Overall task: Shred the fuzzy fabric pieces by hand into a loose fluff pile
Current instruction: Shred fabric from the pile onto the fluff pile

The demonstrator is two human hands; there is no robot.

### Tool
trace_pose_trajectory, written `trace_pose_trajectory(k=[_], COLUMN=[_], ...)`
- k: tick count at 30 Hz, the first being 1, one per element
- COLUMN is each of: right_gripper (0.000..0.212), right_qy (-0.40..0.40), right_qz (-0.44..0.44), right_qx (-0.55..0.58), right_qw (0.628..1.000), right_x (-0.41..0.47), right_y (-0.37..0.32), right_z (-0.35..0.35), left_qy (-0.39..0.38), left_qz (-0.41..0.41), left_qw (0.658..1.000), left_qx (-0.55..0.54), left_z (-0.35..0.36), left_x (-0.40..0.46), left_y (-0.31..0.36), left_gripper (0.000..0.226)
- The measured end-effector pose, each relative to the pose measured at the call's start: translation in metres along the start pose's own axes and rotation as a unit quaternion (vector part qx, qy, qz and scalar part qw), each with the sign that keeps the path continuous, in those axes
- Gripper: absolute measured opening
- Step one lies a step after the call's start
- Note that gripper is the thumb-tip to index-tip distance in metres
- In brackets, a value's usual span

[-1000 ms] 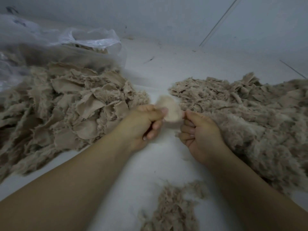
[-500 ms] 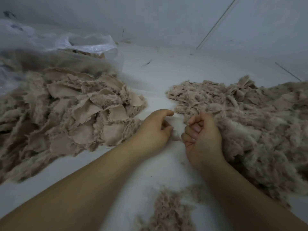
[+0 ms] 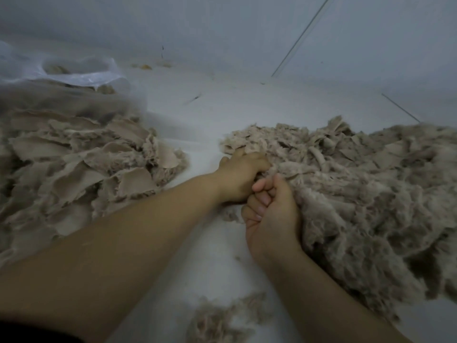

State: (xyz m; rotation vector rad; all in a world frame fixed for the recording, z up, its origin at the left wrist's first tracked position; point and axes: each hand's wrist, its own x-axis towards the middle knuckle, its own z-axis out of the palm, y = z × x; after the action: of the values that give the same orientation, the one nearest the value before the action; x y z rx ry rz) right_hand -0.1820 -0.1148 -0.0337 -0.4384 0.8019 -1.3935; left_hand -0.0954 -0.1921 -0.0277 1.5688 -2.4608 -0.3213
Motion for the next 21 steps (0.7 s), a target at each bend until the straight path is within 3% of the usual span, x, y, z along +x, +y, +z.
trace_pose_trajectory(k=[1,5,9,12,17,19,21], right_gripper=[0.053,0.046,0.036,0.03,0.016,0.018,0.02], right_qy=[0.003,0.008,0.015,0.024,0.04,0.038,0.031], right_qz=[-0.004,-0.006,0.004,0.001,-0.04,-0.071,-0.093], right_qx=[0.0,0.0,-0.006,-0.016,-0.025,-0.039,-0.048], right_qw=[1.0,1.0,1.0,1.0,0.998,0.996,0.994], right_x=[0.0,0.001,0.003,0.005,0.0,0.0,0.001], right_y=[-0.001,-0.002,-0.001,-0.001,0.001,0.003,0.003], right_z=[0.0,-0.001,0.001,0.002,0.003,0.001,0.0], left_qy=[0.023,0.1,0.116,0.114,0.094,0.087,0.14], left_qz=[0.011,0.066,0.053,0.05,0.08,0.087,0.097], left_qw=[0.999,0.986,0.982,0.976,0.966,0.964,0.962], left_qx=[-0.022,-0.12,-0.142,-0.181,-0.229,-0.235,-0.214], left_z=[0.003,0.007,0.006,0.004,0.003,0.001,-0.003], left_x=[-0.002,-0.029,-0.061,-0.083,-0.117,-0.126,-0.135], left_y=[-0.001,-0.003,-0.002,-0.003,0.006,0.008,0.008], left_gripper=[0.005,0.009,0.009,0.026,0.03,0.025,0.011])
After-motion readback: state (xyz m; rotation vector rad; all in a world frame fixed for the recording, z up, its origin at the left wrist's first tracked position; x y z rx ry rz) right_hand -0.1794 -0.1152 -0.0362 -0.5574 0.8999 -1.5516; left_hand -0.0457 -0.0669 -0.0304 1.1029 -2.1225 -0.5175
